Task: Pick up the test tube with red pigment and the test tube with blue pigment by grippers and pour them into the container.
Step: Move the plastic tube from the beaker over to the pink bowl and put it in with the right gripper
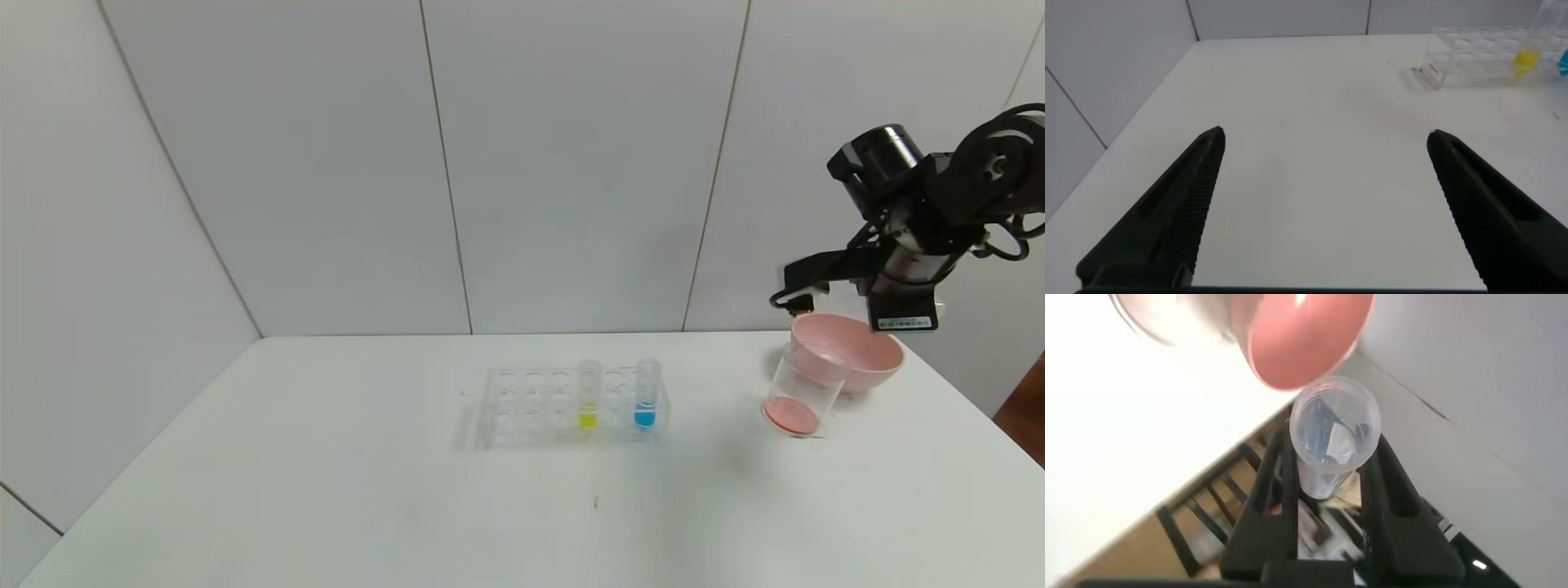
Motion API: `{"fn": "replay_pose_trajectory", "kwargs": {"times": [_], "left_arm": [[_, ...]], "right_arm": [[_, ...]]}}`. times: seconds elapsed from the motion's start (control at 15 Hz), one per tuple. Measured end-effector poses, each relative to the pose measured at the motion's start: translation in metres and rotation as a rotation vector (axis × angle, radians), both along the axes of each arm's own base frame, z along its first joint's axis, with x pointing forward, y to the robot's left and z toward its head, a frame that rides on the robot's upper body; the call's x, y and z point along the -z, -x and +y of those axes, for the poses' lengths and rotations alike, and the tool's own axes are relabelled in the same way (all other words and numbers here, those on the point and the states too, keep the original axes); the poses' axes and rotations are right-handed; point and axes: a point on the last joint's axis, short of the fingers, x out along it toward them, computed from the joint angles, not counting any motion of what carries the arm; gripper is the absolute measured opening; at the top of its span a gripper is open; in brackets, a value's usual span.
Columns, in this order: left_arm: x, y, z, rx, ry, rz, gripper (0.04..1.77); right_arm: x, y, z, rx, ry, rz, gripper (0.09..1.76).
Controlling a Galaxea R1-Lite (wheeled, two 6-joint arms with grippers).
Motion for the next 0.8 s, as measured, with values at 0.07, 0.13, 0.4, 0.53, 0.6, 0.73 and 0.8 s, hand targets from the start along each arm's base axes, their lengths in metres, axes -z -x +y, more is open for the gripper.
{"fn": "replay_pose_trajectory", "kwargs": {"times": [0.07,0.13,0.4,0.53,0.6,0.73,0.8], "left_arm": [[0.000,0.000,0.000,0.000,0.000,0.000,1.76],[0.000,0.000,0.000,0.000,0.000,0.000,1.76],[0.000,0.000,0.000,0.000,0.001,0.000,1.76],[0.000,0.000,0.000,0.000,0.001,0.000,1.76],[0.000,0.000,0.000,0.000,0.000,0.000,1.76],[0.000,0.000,0.000,0.000,0.000,0.000,1.76],[0.000,0.000,0.000,0.000,0.000,0.000,1.76]], "right_arm": [[-0.003,0.001,-0.003,0.021,-0.118,-0.032,0.50],[-0.006,0.003,-0.006,0.051,-0.243,-0.064,0.50],[-0.026,0.015,-0.016,0.190,-0.664,-0.163,0.50],[-0.037,0.023,-0.027,0.253,-0.786,-0.202,0.50],[-0.043,0.028,-0.033,0.284,-0.865,-0.217,0.50],[-0.055,0.038,-0.048,0.330,-1.027,-0.234,0.50],[-0.062,0.043,-0.058,0.361,-1.089,-0.264,0.50]]}}
